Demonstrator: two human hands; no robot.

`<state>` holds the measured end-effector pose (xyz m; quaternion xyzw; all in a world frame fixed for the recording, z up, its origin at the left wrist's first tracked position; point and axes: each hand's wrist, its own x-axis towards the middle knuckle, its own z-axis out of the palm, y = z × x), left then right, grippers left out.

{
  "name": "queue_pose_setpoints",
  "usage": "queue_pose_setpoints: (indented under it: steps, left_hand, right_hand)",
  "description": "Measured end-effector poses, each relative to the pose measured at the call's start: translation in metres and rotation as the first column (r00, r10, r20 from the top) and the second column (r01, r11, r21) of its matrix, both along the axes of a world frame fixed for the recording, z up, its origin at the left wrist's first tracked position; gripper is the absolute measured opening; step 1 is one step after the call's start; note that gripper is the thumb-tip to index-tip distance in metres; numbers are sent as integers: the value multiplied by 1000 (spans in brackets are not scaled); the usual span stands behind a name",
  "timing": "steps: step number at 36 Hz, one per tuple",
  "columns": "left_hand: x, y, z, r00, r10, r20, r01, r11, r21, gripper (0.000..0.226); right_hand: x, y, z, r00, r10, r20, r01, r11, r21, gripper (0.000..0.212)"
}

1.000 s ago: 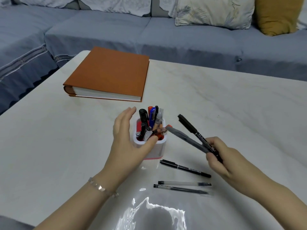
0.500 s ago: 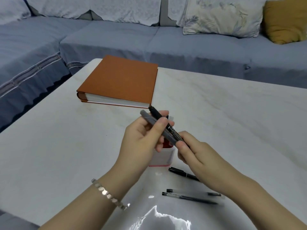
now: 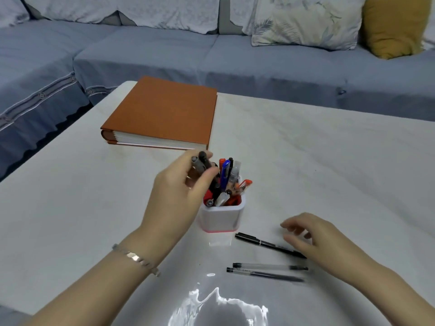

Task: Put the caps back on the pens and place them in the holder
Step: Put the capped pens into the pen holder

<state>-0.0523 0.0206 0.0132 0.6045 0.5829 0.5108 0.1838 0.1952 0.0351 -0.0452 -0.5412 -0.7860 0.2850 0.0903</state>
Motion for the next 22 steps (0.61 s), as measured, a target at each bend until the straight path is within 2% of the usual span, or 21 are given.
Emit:
queue_pose_setpoints:
  steps: [4,9,13,16,20,22]
  left_hand:
    - [3,2,-16,982,-2,-190,-11,998,-67,49]
    - [-1,13,-35,949,-59,-309,8,986,-166,20]
    - [-2,14,-46,903,-110,-416,55,988,-141,27]
    - [-5,11,-43,924,-149,-352,80,976,-203,43]
    - [-8,3,-47,972,-213,-97,181,946,-270,43]
    - [-11,0,-50,979,-204,-22,190,943,-272,47]
  right_hand:
    - [13,-2,-11,993,9,114,-3,998,-57,22]
    - [12,-1,-19,981,41,190,-26,997,-78,29]
    - [4,2,-28,974,73,215,-64,997,-47,27]
    - [-4,3,-35,975,90,204,-90,996,-10,27]
    - [-10,4,-37,978,119,169,-126,991,36,10]
    - [-8,6,-31,985,109,133,-117,992,55,18]
